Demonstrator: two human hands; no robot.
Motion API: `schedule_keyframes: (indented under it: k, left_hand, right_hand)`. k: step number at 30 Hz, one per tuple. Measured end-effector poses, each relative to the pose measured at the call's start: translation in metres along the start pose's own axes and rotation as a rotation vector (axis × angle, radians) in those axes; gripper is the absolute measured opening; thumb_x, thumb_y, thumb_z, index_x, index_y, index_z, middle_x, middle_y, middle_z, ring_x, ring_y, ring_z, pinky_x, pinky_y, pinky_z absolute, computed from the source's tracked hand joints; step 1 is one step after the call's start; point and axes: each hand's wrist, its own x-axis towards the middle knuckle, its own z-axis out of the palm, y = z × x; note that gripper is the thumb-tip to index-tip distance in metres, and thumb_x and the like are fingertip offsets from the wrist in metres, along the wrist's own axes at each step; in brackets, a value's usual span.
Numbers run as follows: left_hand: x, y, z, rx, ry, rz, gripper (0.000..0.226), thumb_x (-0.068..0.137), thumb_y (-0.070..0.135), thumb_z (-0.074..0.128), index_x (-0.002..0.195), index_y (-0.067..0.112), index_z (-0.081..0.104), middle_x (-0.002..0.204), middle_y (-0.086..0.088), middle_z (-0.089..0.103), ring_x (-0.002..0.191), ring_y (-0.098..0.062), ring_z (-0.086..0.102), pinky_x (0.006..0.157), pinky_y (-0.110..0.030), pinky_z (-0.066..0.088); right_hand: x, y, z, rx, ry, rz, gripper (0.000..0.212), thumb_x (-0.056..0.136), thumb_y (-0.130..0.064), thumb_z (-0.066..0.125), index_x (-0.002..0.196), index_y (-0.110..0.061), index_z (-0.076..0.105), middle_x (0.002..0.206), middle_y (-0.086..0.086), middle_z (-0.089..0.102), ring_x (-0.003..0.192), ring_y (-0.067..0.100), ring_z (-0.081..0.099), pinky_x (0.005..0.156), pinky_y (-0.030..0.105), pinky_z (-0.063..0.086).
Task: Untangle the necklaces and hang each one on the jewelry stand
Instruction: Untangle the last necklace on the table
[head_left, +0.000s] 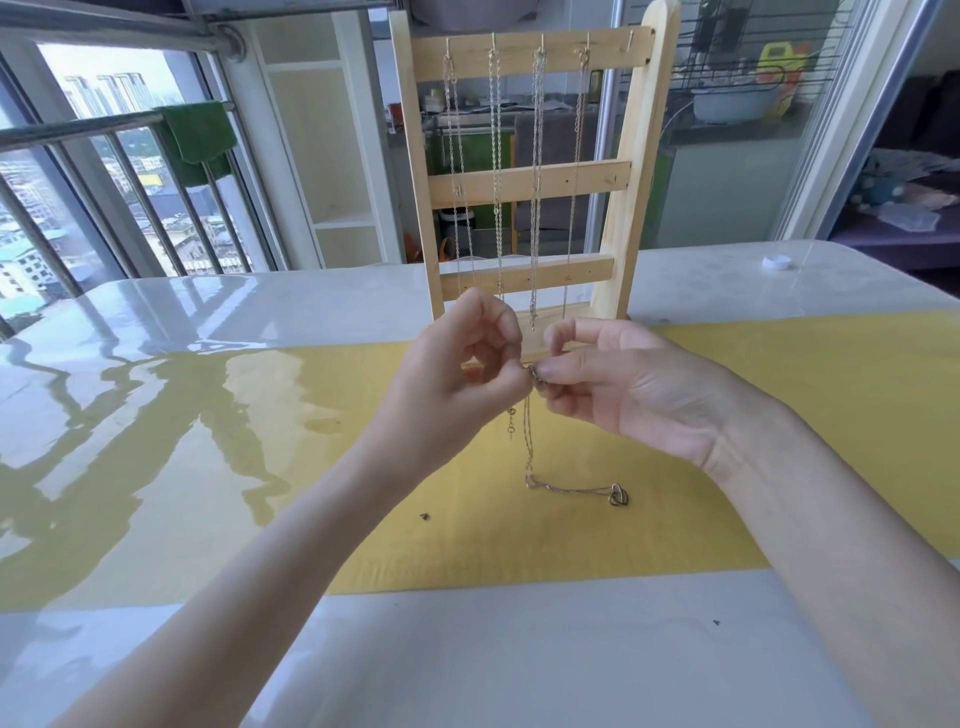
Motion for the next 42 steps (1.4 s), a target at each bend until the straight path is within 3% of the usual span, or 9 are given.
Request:
schedule_keyframes:
  k: [3,9,13,18,21,25,33,38,42]
  left_hand:
    - [-0.001,0.000,0.000,-0.025,-0.003,-0.033,0.010,0.077,0.006,0.053,0.081,0.015,0.049,0.070,0.005,0.052,0.064,-0.011,0.047,0.059,-0.041,0.046]
    - [0.000,0.004,-0.005,0.061,-0.088,-0.043,0.018,0.082,0.009,0.061,0.078,0.026,0.066,0.068,0.016,0.060,0.067,-0.004,0.049,0.059,-0.015,0.044]
    - [0.001,0.005,-0.008,0.068,-0.107,-0.069,0.021,0.084,0.002,0.068,0.076,0.022,0.069,0.071,0.013,0.064,0.069,-0.006,0.053,0.064,-0.033,0.049]
    - [0.000,0.004,-0.007,0.227,-0.122,0.008,0.014,0.077,0.013,0.075,0.072,0.021,0.065,0.068,0.013,0.062,0.065,-0.003,0.055,0.063,-0.017,0.049]
    - [-0.001,0.003,-0.005,0.281,-0.103,0.048,0.007,0.074,0.024,0.067,0.071,0.021,0.062,0.071,0.009,0.062,0.067,-0.005,0.056,0.063,-0.019,0.049]
    - [-0.002,0.003,-0.005,0.214,-0.162,-0.005,0.017,0.069,0.036,0.059,0.070,0.019,0.060,0.068,0.011,0.060,0.066,-0.003,0.055,0.063,-0.024,0.050]
    - [-0.003,0.002,-0.002,0.231,-0.224,-0.049,0.008,0.074,0.004,0.068,0.071,0.010,0.063,0.066,0.001,0.065,0.063,-0.003,0.057,0.062,-0.020,0.052]
    - [-0.005,-0.002,0.001,0.507,-0.183,0.140,0.003,0.069,0.018,0.064,0.069,0.016,0.065,0.065,0.015,0.056,0.067,-0.002,0.055,0.061,-0.015,0.048]
    - [-0.006,-0.004,0.002,0.495,-0.137,0.188,0.002,0.067,0.015,0.062,0.066,0.014,0.061,0.063,0.016,0.052,0.065,-0.006,0.054,0.061,-0.015,0.047]
  right_hand:
    - [0.000,0.001,0.000,0.004,-0.013,0.020,0.026,0.066,-0.003,0.065,0.084,-0.013,0.049,0.064,0.002,0.058,0.059,0.012,0.052,0.055,0.019,0.049]
    - [-0.001,-0.002,-0.005,0.011,0.000,0.017,0.031,0.067,0.002,0.068,0.085,-0.013,0.047,0.064,0.004,0.059,0.058,0.013,0.052,0.054,0.019,0.049]
    - [0.000,-0.001,-0.006,0.023,-0.007,0.033,0.026,0.066,-0.001,0.063,0.084,-0.012,0.048,0.065,0.004,0.057,0.057,0.012,0.052,0.053,0.020,0.048]
    - [0.001,0.002,-0.005,0.027,0.009,0.046,0.025,0.068,0.002,0.065,0.083,-0.012,0.051,0.067,0.004,0.055,0.057,0.013,0.051,0.053,0.021,0.048]
    - [0.000,0.002,-0.003,-0.010,0.019,0.054,0.021,0.079,0.007,0.060,0.084,-0.011,0.050,0.067,0.004,0.054,0.058,0.014,0.049,0.053,0.021,0.046]
    - [0.000,0.002,-0.001,-0.058,0.020,0.092,0.017,0.087,0.008,0.050,0.086,-0.010,0.049,0.065,0.005,0.053,0.056,0.014,0.047,0.051,0.021,0.043]
    - [-0.003,-0.004,-0.005,-0.206,0.001,0.165,0.021,0.085,0.008,0.056,0.095,-0.008,0.047,0.062,0.005,0.056,0.057,0.015,0.050,0.051,0.021,0.046]
    - [-0.003,0.000,-0.003,-0.251,0.036,0.192,0.022,0.085,0.008,0.058,0.096,-0.008,0.047,0.064,0.006,0.057,0.056,0.014,0.049,0.051,0.021,0.047]
    - [-0.002,-0.001,-0.003,-0.195,0.026,0.183,0.024,0.084,0.007,0.060,0.100,-0.006,0.048,0.064,0.005,0.059,0.056,0.013,0.052,0.051,0.021,0.049]
